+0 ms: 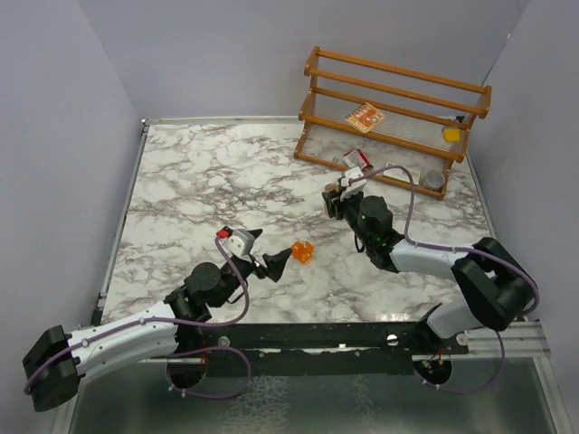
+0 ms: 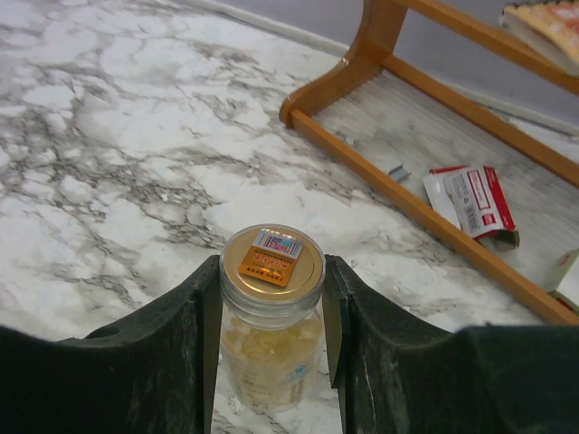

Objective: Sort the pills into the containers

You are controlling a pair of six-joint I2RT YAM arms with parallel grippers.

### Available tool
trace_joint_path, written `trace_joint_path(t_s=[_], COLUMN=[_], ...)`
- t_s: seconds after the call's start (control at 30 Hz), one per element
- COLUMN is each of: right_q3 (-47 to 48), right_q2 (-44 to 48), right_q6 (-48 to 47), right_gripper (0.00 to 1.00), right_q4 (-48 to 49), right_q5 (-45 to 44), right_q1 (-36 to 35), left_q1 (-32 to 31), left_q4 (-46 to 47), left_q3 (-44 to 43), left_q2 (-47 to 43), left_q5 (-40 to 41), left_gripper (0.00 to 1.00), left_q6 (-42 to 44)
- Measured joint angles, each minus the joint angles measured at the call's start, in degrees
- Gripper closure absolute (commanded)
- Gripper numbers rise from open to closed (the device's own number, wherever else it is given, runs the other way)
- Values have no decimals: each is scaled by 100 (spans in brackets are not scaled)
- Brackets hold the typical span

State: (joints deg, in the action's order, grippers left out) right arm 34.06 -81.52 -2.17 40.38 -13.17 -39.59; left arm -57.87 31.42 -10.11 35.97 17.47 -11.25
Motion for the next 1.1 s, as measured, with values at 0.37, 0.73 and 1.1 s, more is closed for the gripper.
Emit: trace_joint_path(t_s=[0.37,0.73,1.1], right_q3=[-208,-835,-1392], right_q2=[-1552,-1910,-2129], right_q6=[153,321,557], right_gripper=[99,99,46], right_q4=[1469,2992,3995], right_q5=[234,225,188], right_q1=[223,234,249], left_q1=[0,0,0], left_q4=[-2,-2,-2], left_q3=[179,190,190], left_q2=[-258,-382,-262], left_q5=[214,214,212], left_gripper=[1,1,1], left_q6=[-4,0,4])
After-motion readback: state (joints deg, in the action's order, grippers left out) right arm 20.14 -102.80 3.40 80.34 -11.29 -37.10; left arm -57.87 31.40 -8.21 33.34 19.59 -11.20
